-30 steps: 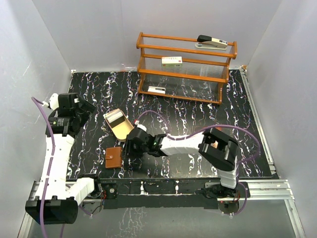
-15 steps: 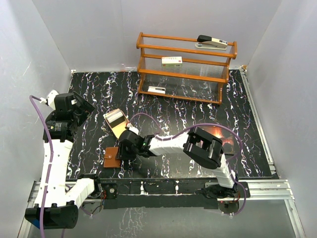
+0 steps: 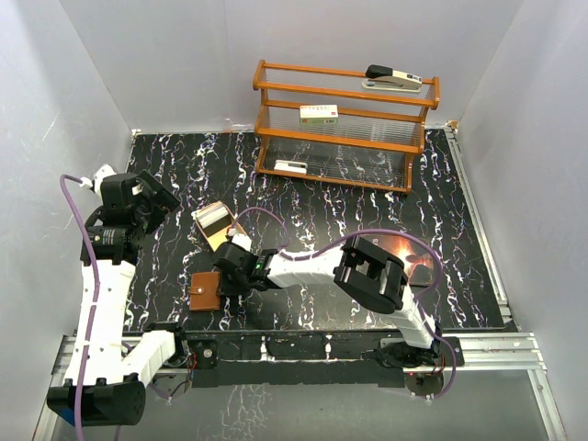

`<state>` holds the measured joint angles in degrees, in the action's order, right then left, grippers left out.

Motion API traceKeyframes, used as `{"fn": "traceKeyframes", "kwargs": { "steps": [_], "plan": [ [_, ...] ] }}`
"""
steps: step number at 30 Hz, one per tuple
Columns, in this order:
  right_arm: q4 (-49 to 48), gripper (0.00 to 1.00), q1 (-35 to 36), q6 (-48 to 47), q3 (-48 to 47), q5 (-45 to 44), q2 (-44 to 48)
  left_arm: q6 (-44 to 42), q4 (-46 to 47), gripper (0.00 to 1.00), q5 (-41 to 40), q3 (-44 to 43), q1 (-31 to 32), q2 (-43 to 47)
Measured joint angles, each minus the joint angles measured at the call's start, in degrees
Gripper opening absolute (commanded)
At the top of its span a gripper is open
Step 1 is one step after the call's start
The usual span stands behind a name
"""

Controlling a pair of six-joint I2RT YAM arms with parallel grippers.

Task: Put the credit cards into the card holder
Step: Move the card holder to the center of the board.

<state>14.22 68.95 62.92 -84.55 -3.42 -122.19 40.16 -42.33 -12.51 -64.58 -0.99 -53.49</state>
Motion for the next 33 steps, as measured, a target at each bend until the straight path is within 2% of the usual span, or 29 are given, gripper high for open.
{"fn": "traceKeyframes", "kwargs": {
  "steps": [6, 19, 22, 26, 29, 33],
  "plan": [
    [-0.3, 0.00, 0.1, -2.3, 0.6, -0.8, 0.7, -3.5, 1.6, 0.92, 6.8, 0.9, 0.0, 0.0],
    [1.8, 0.00, -0.6, -9.7, 10.9, -4.4, 10.9, -8.4, 1.0, 0.87, 16.8, 3.9, 0.0, -2.4],
    [1.8, 0.19, -0.9, -10.6, 11.1, -2.9, 11.9, -7.9, -0.1, 0.87, 17.0, 5.5, 0.0, -2.5],
    [2.1, 0.34, -0.8, -9.3, 9.4, -1.2, 11.8, -6.9, -0.4, 0.88, 16.5, 5.6, 0.0, -0.6],
    [1.4, 0.38, -0.5, -7.9, 7.1, -0.4, 10.9, -6.5, -1.5, 0.89, 15.0, 3.7, 0.0, 1.0],
    [0.5, 0.44, 0.3, -7.1, 2.4, 0.2, 7.5, -6.1, -3.1, 0.90, 10.8, -2.9, 0.0, 1.2]
  ]
}}
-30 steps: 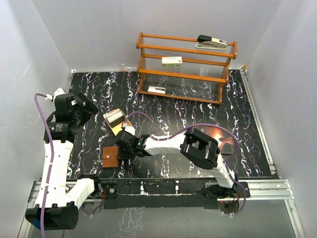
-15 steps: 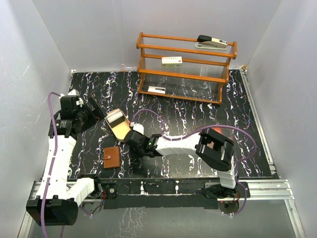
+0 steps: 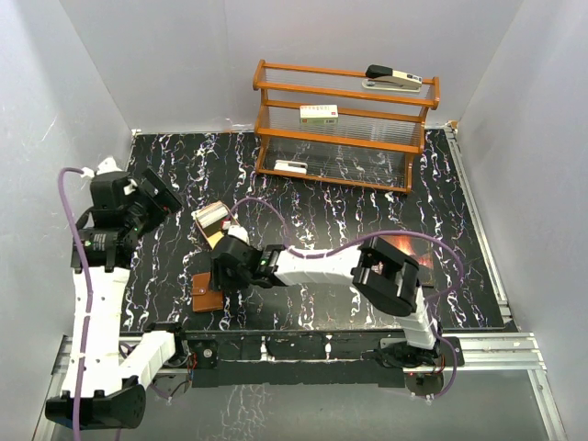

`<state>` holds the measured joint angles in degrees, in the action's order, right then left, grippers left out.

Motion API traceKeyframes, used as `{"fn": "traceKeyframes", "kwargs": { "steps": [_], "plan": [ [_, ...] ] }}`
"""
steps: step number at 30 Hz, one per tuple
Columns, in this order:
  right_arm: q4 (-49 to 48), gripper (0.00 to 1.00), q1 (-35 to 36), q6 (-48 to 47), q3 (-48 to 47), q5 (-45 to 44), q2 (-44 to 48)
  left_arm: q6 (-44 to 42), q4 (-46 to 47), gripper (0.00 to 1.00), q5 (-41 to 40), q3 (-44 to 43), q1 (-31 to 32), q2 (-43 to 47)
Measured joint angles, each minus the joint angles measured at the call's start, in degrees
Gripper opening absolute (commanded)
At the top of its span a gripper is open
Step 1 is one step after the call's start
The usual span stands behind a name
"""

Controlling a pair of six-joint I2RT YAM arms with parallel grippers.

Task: Put the credit cards into the card holder
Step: Move the card holder to the center of the board.

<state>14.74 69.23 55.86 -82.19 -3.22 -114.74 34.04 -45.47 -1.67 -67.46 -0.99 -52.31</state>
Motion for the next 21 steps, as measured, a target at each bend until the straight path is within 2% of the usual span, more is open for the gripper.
{"fn": "traceKeyframes", "kwargs": {
  "steps": [6, 10, 21],
  "plan": [
    [3.0, 0.45, 2.0, 0.0, -10.1, -2.1, -6.8, 0.6, -1.1, 0.92, -5.6, -10.8, 0.0, 0.3],
    [3.9, 0.44, 2.8, -0.6, -15.1, -2.9, -9.9, 0.7, -2.4, 0.93, -8.0, -14.7, 0.1, 0.3],
    [2.9, 0.42, 3.0, -5.0, -25.9, 0.6, -20.2, 0.5, -4.7, 0.95, -10.4, -16.2, 1.3, -0.5]
  ]
}}
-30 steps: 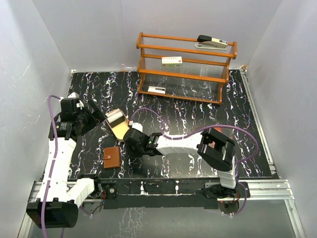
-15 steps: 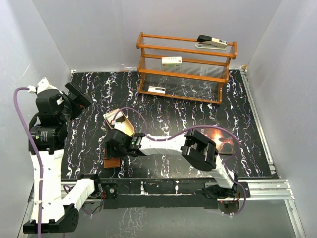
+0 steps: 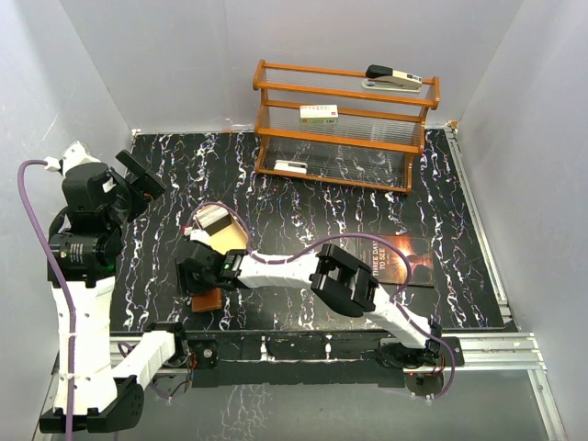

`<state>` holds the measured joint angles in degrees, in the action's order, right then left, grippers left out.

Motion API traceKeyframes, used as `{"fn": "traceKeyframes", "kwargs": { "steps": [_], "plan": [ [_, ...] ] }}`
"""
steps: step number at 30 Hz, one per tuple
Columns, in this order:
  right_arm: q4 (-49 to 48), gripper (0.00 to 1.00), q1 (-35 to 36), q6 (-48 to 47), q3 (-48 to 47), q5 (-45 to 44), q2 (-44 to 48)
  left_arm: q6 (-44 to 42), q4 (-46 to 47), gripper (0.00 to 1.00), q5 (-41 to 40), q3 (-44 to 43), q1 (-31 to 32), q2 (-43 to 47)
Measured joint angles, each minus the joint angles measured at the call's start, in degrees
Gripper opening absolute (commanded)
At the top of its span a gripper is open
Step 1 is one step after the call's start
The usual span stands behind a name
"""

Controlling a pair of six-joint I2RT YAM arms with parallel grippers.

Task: Put the credit cards into the card holder
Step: Move the card holder to the center of the board.

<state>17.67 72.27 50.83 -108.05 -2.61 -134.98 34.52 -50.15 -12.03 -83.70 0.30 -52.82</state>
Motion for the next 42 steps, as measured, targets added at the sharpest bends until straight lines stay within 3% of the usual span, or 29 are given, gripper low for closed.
{"fn": "traceKeyframes", "kwargs": {
  "steps": [6, 26, 37, 42],
  "plan": [
    [1.4, 0.40, 0.0, -2.8, -1.2, 0.5, -0.8, -0.8, 0.6, 0.95, -0.2, 1.6, 0.4, 0.5],
    [6.3, 0.32, -1.2, -9.9, 27.5, -6.6, 20.0, -3.7, 4.2, 0.88, 12.1, 12.6, 0.6, -0.8],
    [5.6, 0.31, -7.1, -15.0, 40.7, -11.6, 29.5, -4.3, 6.1, 0.84, 20.9, 18.6, 0.6, -2.1],
    [6.9, 0.33, -12.3, -18.0, 42.3, -11.7, 31.4, -3.8, 8.6, 0.81, 25.4, 21.6, 0.7, -2.2]
  ]
}}
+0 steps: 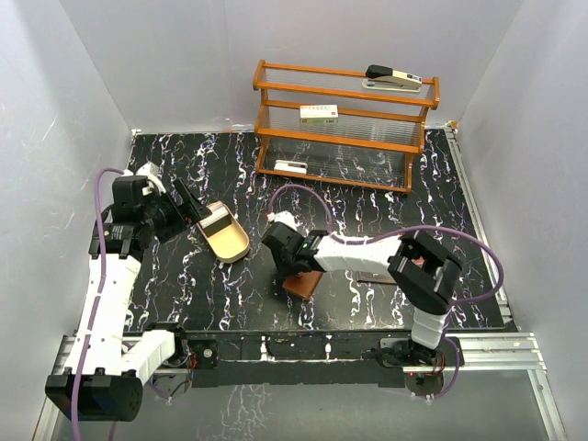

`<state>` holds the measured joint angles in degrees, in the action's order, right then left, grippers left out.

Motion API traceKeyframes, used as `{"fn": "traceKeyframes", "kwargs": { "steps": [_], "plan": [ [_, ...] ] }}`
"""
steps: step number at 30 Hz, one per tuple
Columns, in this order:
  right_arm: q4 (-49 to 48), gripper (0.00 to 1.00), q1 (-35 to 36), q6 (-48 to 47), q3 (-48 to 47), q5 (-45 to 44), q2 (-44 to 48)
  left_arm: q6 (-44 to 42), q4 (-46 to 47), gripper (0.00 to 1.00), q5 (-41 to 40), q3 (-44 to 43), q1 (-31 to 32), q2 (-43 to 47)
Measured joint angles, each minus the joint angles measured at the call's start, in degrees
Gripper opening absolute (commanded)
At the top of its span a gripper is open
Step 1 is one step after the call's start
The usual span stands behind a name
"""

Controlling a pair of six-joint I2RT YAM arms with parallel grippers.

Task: Put the credit cards into the card holder
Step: Move the card holder to the center of the board.

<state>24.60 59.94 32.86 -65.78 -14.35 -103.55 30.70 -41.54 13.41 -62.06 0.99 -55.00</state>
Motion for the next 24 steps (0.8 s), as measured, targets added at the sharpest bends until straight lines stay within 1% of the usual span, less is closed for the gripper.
{"fn": "traceKeyframes", "kwargs": {
  "steps": [3, 7, 11, 16, 24],
  "plan": [
    [2.2, 0.34, -2.6, -1.2, 0.0, 0.7, 1.2, 0.3, 0.9, 0.78, 1.8, 1.2, 0.4, -0.3],
    [5.4, 0.34, -4.8, -1.2, 0.0, 1.9, 5.2, 0.5, 2.3, 0.74, 3.2, 1.8, 1.5, -1.2],
    [7.4, 0.35, -6.4, 2.6, 0.3, 2.3, 9.7, 0.9, 3.0, 0.73, 4.0, 2.2, 3.4, -2.5],
    [8.6, 0.35, -8.6, 11.8, 6.0, 1.9, 16.1, 1.0, 5.4, 0.72, 3.5, 2.2, 9.2, -5.4],
    [7.1, 0.35, -11.7, 25.5, 20.4, 1.8, 26.6, 0.6, 9.0, 0.70, -0.9, 2.2, 21.7, -11.1]
  ]
}}
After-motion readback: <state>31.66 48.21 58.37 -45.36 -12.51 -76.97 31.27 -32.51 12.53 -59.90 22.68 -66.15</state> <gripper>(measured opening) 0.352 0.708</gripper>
